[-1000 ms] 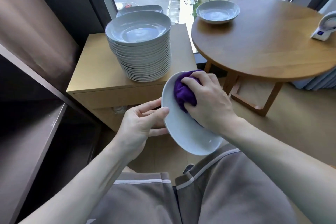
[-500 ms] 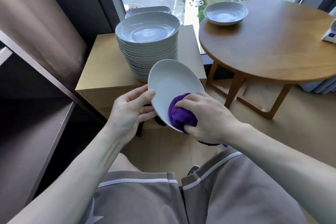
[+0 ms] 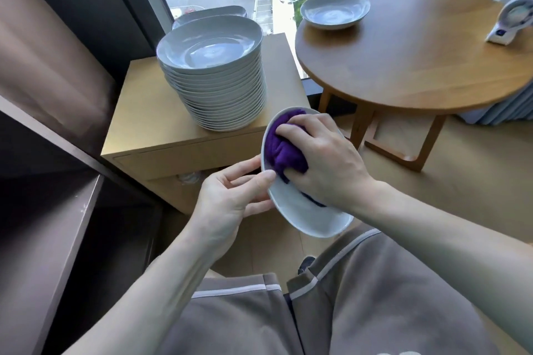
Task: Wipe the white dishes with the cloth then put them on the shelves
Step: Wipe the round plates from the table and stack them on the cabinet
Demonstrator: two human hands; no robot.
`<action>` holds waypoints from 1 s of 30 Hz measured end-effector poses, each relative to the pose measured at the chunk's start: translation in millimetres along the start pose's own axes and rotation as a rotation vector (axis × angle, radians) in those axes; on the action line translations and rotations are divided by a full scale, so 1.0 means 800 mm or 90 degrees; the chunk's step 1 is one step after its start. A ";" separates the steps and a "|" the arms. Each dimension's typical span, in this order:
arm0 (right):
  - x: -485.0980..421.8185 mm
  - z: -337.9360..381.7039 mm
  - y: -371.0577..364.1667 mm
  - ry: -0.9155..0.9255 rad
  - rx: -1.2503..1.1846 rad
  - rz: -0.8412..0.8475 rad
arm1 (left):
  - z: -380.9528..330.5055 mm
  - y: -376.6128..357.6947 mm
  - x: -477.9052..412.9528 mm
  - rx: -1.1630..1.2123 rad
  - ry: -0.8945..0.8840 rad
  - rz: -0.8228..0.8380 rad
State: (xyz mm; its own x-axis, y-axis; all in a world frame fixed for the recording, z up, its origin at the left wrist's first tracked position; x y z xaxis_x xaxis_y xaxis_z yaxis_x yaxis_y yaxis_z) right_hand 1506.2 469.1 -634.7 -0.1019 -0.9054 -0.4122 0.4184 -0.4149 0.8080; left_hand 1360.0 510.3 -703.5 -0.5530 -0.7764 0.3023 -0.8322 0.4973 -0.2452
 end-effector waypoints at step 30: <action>0.017 0.034 -0.024 -0.050 -0.271 0.113 | -0.031 0.031 -0.014 0.011 -0.035 -0.014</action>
State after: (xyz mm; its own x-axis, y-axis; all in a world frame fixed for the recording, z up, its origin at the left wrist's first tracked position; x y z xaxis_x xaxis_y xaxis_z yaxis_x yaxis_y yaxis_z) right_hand 1472.3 461.9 -644.4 -0.0563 -0.9699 -0.2368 0.7668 -0.1939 0.6119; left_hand 1344.8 540.7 -690.2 -0.5309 -0.8075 0.2572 -0.8433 0.4732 -0.2549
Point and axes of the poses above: each hand's wrist, its own x-axis away from the middle knuckle, its own y-axis out of the back of the hand, z = x × y, the point moved 10 cm from there along -x, towards the middle knuckle, and after that the axes turned 1 degree about -x, right-handed, at the moved point
